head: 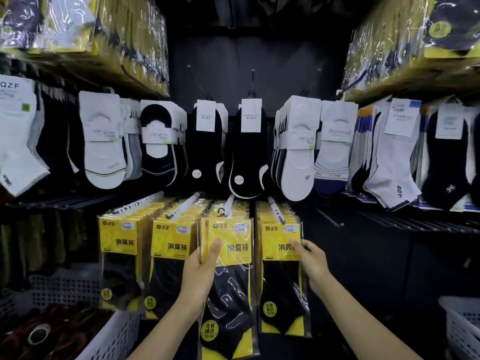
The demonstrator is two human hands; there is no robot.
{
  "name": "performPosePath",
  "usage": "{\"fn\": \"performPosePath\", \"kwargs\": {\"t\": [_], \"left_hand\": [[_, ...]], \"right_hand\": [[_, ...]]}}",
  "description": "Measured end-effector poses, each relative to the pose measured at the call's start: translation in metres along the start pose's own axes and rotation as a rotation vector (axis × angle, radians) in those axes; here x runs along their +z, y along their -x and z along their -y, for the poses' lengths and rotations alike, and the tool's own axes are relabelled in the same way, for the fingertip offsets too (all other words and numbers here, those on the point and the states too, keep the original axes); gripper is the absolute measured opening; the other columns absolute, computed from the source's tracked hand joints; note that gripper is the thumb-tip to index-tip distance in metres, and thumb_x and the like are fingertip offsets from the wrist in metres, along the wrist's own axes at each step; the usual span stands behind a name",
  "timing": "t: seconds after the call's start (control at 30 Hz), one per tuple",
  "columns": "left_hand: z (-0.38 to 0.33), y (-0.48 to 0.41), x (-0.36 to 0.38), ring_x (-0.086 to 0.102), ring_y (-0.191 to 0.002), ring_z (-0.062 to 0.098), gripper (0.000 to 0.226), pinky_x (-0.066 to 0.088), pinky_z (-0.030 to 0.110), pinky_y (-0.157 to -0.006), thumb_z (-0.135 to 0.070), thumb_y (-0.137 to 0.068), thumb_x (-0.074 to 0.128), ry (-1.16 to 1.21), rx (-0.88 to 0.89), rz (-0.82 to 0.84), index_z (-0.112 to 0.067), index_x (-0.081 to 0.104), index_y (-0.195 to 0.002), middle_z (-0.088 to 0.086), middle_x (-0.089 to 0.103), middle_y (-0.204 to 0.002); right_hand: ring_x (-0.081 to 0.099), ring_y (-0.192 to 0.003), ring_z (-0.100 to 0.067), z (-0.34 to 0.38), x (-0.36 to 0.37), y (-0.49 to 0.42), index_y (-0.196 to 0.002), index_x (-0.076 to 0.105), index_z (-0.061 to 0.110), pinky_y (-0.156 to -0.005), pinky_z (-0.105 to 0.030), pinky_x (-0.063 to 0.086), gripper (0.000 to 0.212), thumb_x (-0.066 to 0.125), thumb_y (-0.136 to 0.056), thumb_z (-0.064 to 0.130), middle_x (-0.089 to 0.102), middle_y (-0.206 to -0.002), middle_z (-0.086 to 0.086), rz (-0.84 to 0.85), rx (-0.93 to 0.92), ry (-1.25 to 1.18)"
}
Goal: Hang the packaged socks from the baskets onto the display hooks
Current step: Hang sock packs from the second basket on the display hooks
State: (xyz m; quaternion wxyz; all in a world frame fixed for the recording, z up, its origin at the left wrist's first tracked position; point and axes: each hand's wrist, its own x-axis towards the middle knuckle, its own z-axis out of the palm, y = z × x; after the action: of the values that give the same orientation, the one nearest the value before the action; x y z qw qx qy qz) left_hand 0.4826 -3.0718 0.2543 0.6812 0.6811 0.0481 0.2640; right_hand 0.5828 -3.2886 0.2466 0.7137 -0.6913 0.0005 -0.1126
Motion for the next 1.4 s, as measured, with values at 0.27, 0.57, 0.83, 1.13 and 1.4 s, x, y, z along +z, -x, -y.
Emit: {"fn": "performPosePath", "kwargs": {"t": [0.27,0.57,0.83,1.13,1.4], "left_hand": [[0.007,0.005,0.004,0.039,-0.044,0.001,0.043,0.035,0.016,-0.057,-0.052,-0.082,0.059,-0.008,0.0,0.019,-0.028,0.045,-0.049,-0.012,0.038,-0.037],[0.004,0.02,0.017,0.064,-0.086,-0.001,0.018,0.041,0.012,-0.065,-0.047,-0.079,0.067,0.04,-0.045,0.072,-0.032,0.066,-0.089,-0.016,0.071,-0.085],[0.003,0.029,0.025,0.063,-0.064,-0.005,0.016,0.042,0.008,-0.055,-0.05,-0.078,0.065,0.046,-0.01,0.086,-0.036,0.062,-0.082,-0.02,0.068,-0.067],[0.003,0.01,-0.006,0.024,-0.035,0.006,0.048,0.022,0.014,-0.039,-0.042,-0.094,0.046,-0.156,0.199,0.055,-0.018,0.028,-0.057,-0.009,0.024,-0.038],[0.005,-0.004,-0.013,0.024,-0.039,0.004,0.047,0.023,0.013,-0.04,-0.044,-0.093,0.046,-0.168,0.237,0.043,-0.016,0.028,-0.059,-0.009,0.023,-0.045]], "right_hand": [[0.063,-0.097,-0.028,-0.026,-0.003,-0.005,-0.09,0.063,0.009,-0.093,-0.045,0.052,0.012,0.069,-0.086,0.017,0.067,-0.106,-0.017,-0.271,0.127,-0.038],[0.068,-0.08,-0.014,0.006,0.013,0.059,-0.101,0.067,0.012,-0.069,-0.024,0.056,0.028,0.055,-0.093,0.036,0.072,-0.094,-0.004,0.211,-0.038,-0.085],[0.071,-0.095,-0.015,0.013,0.012,0.083,-0.105,0.069,0.018,-0.076,-0.026,0.058,0.02,0.064,-0.088,0.026,0.074,-0.103,-0.001,0.293,-0.079,-0.226],[0.072,-0.086,-0.018,0.006,-0.021,0.057,-0.101,0.068,0.014,-0.069,-0.026,0.055,0.018,0.051,-0.098,0.016,0.075,-0.093,-0.003,0.03,-0.033,-0.126],[0.071,-0.085,-0.009,0.026,-0.014,0.02,-0.098,0.067,0.02,-0.072,-0.022,0.056,0.015,0.052,-0.097,0.016,0.075,-0.093,0.002,0.097,-0.229,0.015]]}}
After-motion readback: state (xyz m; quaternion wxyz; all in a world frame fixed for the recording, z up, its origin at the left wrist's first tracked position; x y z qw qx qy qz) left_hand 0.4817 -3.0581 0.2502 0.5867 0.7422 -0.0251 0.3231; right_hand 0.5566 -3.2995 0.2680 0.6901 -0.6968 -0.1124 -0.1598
